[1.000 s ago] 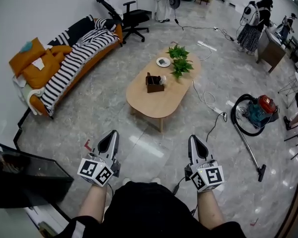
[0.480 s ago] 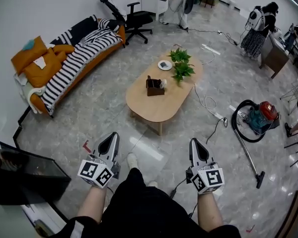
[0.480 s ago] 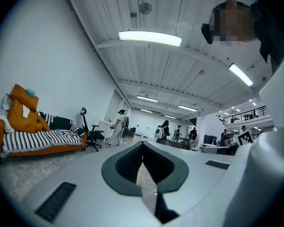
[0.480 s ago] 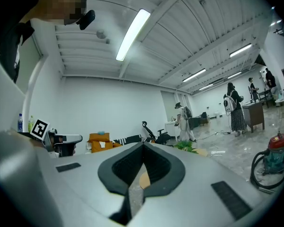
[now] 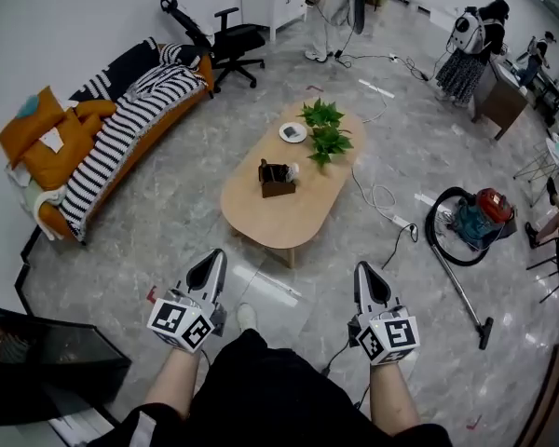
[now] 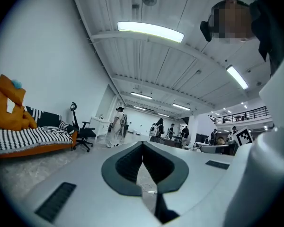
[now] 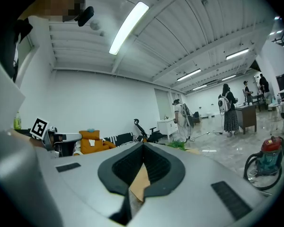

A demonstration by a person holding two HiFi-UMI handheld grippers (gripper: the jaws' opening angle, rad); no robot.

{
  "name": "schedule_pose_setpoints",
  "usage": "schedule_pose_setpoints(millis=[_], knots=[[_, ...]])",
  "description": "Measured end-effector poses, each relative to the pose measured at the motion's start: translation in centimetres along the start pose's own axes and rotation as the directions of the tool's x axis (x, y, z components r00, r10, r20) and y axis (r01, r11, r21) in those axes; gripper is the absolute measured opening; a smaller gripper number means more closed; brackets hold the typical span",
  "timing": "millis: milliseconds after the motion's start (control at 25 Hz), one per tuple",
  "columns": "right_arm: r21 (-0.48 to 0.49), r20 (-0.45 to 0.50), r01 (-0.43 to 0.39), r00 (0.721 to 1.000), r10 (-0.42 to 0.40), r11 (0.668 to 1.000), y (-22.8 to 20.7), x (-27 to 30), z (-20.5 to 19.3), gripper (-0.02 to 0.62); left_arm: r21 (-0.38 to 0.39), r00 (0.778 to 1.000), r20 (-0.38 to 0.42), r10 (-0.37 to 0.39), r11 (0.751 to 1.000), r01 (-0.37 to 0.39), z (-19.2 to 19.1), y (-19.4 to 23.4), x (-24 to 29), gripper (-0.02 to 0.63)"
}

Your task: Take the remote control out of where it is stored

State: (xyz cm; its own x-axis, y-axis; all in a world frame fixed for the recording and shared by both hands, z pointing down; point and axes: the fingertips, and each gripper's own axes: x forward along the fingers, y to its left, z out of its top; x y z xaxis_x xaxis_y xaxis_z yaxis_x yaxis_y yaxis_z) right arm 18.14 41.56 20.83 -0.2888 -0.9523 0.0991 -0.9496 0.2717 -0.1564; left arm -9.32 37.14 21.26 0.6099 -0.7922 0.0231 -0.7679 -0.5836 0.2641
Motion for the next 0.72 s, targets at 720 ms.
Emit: schedule_pose_setpoints(millis=[720], knots=[[0.069, -0.022, 0.069, 0.997, -0.068, 0.995, 1.9, 16.2, 0.5, 0.006, -0.015, 0.998, -0.021, -0.065, 0.998, 0.064, 3.2, 14.1, 8.0, 0.008]])
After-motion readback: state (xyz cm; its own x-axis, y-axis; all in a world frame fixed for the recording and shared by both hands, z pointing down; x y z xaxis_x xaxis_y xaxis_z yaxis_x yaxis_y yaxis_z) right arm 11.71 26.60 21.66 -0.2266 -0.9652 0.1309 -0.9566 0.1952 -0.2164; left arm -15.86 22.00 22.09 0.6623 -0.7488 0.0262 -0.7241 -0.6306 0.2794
